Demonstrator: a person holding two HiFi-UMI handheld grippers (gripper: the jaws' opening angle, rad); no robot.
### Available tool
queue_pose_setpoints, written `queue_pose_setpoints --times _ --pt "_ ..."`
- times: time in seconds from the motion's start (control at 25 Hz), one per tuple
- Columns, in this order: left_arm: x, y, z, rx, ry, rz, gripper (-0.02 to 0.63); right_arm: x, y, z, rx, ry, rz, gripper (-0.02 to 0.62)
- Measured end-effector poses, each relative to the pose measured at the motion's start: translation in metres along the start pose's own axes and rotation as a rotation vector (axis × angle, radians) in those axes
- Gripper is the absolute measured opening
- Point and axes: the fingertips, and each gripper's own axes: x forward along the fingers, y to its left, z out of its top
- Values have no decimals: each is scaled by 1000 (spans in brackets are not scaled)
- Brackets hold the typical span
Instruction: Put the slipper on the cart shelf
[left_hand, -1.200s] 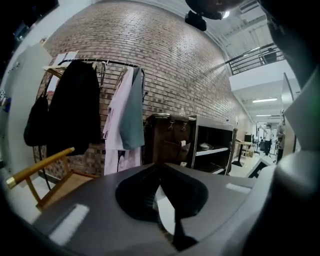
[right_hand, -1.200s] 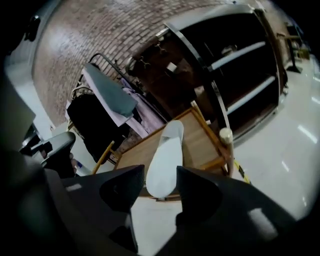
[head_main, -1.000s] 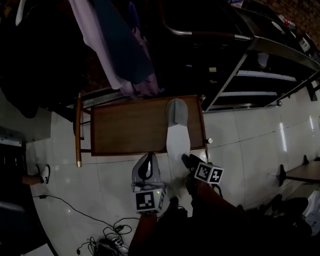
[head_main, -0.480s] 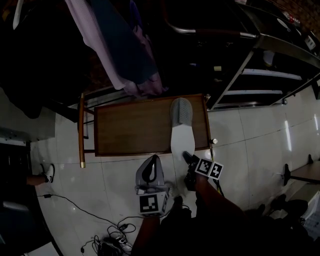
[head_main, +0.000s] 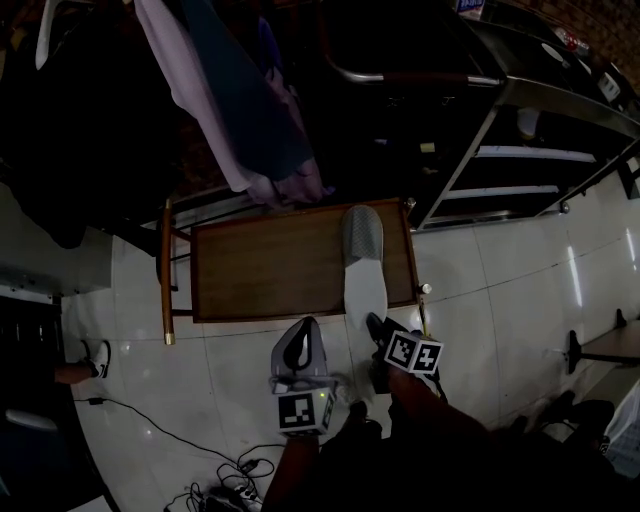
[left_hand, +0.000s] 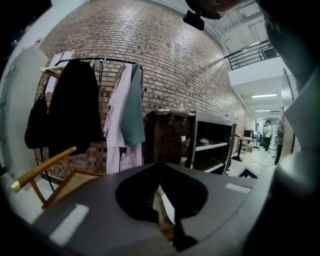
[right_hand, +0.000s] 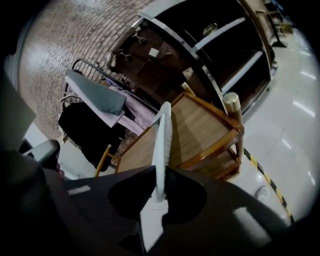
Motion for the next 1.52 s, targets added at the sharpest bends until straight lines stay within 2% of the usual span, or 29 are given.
queue_pose_setpoints --times 0.12,0.28,0.52,0.84,1.04,1.12,1.32,1.52 --pt "-2 -1 8 4 -17 -9 15 -17 13 5 -135 -35 -24 41" --pt "-6 -2 20 12 -46 -28 15 -44 31 19 -318 -133 -68 40" --pt "-15 -7 31 30 -96 -65 15 -90 73 60 -568 -333 -99 40" --pt "-29 -17 56 51 -156 -82 15 -162 149 132 -815 -610 -113 40" --pt "-35 -27 81 55 -218 -106 15 -199 186 147 -875 -731 -95 41" --pt "-38 -28 89 60 -235 -111 15 -207 193 146 -886 -746 -101 41" --pt "-49 -31 112 72 -279 -101 15 -215 212 145 -916 -782 -54 43" --pt "-53 -31 116 84 -286 -94 15 -218 215 143 -916 -787 -49 44"
